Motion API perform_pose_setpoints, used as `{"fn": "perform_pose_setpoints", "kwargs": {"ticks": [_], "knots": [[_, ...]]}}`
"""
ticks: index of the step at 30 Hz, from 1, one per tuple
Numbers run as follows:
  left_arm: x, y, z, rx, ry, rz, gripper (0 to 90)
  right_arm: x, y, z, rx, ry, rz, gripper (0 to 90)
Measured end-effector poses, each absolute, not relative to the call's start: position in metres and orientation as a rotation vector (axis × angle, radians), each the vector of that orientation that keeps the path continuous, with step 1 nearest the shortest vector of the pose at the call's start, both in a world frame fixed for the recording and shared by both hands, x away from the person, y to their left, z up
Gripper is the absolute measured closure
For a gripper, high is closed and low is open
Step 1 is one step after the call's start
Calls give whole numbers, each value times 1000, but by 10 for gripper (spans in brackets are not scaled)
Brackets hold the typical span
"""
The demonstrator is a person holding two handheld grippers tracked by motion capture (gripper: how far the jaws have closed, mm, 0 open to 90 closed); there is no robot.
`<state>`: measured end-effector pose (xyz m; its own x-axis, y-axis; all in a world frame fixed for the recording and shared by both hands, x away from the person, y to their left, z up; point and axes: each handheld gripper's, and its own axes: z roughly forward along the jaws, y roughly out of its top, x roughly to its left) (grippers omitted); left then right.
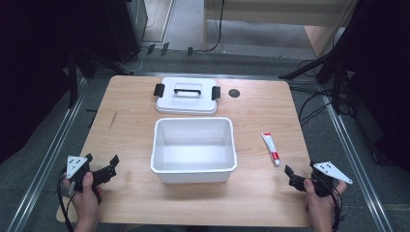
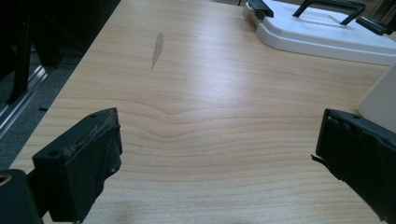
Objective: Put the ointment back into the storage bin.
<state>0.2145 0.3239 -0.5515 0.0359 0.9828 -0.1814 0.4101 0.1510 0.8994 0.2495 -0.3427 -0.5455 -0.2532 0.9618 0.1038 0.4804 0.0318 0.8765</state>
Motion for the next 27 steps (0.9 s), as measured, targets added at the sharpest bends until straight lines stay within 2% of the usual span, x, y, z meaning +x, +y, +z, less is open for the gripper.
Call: {"fn": "perform_pose_setpoints", "kwargs": {"ticks": [8,15,25,27], "knots": [[214,324,-552,1396,1521,789,8,253,-347,-542,1514,1799,1167,68],[214,325,-552,1391,1521,791,8,256,-340,-526,1505,1887,1098,73],[214,326,-552,1387,1526,776,8,282,-320,-496,1615,2156,783,86],[214,326,-552,1384,1527,777,8,289,-316,-488,1643,2191,704,113]]}}
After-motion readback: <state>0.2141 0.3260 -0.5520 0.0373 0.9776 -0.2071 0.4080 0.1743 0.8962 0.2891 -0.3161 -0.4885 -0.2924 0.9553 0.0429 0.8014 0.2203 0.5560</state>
